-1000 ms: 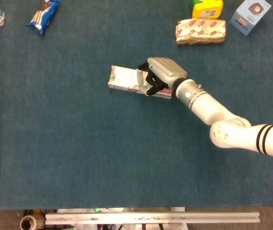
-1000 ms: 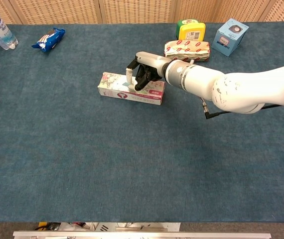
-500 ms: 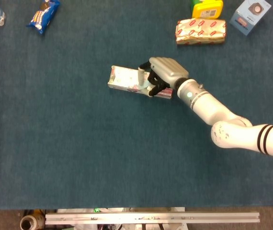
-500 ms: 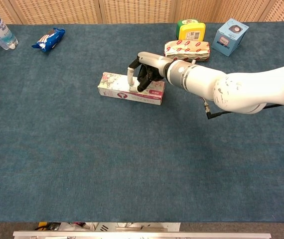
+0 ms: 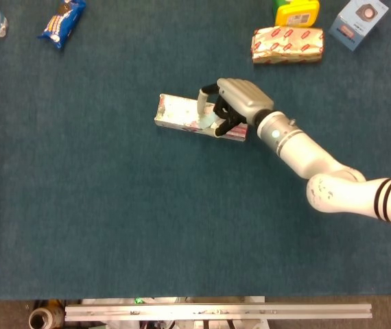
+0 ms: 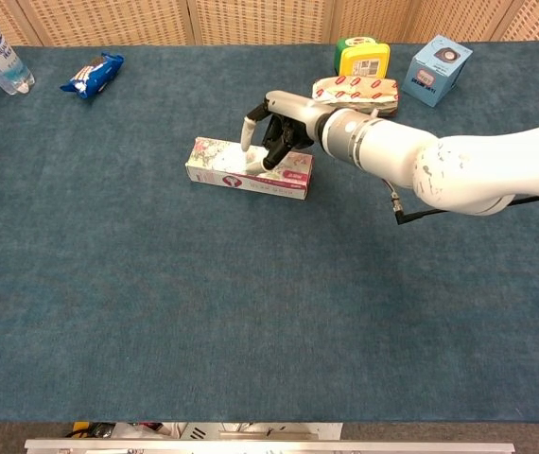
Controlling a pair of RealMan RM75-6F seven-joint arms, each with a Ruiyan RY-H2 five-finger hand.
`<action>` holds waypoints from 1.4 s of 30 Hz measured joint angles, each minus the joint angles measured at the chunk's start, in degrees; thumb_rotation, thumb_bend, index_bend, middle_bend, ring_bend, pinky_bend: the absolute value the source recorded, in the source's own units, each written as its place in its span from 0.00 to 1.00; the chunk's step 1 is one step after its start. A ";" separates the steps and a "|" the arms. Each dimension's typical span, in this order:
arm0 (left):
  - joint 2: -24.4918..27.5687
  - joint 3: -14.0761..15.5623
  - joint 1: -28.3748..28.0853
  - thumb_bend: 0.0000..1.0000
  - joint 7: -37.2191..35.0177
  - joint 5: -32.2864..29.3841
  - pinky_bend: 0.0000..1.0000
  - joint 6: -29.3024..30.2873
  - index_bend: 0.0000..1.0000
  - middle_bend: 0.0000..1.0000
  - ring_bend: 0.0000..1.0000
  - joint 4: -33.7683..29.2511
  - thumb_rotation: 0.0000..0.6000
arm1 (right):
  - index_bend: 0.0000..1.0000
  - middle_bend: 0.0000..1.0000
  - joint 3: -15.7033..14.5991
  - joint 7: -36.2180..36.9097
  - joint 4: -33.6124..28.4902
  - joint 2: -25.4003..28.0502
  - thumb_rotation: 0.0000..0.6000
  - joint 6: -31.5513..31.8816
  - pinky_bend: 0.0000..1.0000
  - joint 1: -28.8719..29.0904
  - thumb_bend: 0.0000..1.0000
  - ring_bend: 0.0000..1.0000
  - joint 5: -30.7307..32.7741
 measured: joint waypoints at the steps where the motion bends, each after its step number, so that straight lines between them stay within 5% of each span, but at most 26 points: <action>1: 0.02 -0.02 -0.01 0.06 0.01 0.01 0.20 0.02 0.10 0.28 0.27 -0.03 1.00 | 0.49 1.00 0.00 0.04 -0.10 0.17 1.00 0.03 1.00 -0.09 0.16 1.00 0.24; 10: 0.50 -0.25 -0.06 0.06 0.20 0.04 0.20 0.28 0.10 0.28 0.27 -0.38 1.00 | 0.46 0.98 0.71 1.07 -2.66 2.83 1.00 0.87 1.00 -1.20 0.16 1.00 0.28; 15: 1.71 -0.82 -0.58 0.06 0.29 0.09 0.20 0.21 0.10 0.28 0.27 -0.50 1.00 | 0.43 0.87 1.25 1.63 -6.78 5.64 1.00 3.51 1.00 -2.91 0.17 0.98 -1.68; 20: 3.12 -1.51 -1.89 0.06 -0.45 0.47 0.23 -0.79 0.10 0.28 0.28 -0.78 1.00 | 0.43 0.72 1.13 0.64 -12.67 9.85 1.00 10.30 0.96 -6.00 0.28 0.77 -4.83; 25: 4.60 -2.03 -4.45 0.06 -2.46 1.89 0.38 -3.32 0.10 0.31 0.37 -0.88 1.00 | 0.43 0.65 -0.35 -3.73 -20.19 15.73 1.00 20.58 0.85 -10.64 0.34 0.66 -8.90; 32: 6.52 -2.72 -9.07 0.10 -7.81 4.43 0.70 -7.90 0.10 0.56 0.65 -0.66 1.00 | 0.44 0.64 -4.33 -12.64 -28.92 26.51 1.00 32.92 0.85 -18.32 0.41 0.65 -15.89; 39: 7.91 -3.38 -17.21 0.31 -16.23 8.60 0.95 -15.56 0.10 0.86 0.97 0.66 1.00 | 0.44 0.64 -7.38 -16.75 -34.00 33.72 1.00 38.37 0.85 -24.75 0.41 0.65 -18.67; 42: 8.17 -3.49 -21.36 0.37 -19.93 10.38 0.99 -19.54 0.10 0.92 1.00 0.99 1.00 | 0.44 0.64 -7.55 -17.17 -35.15 34.91 1.00 39.32 0.85 -26.08 0.41 0.65 -19.02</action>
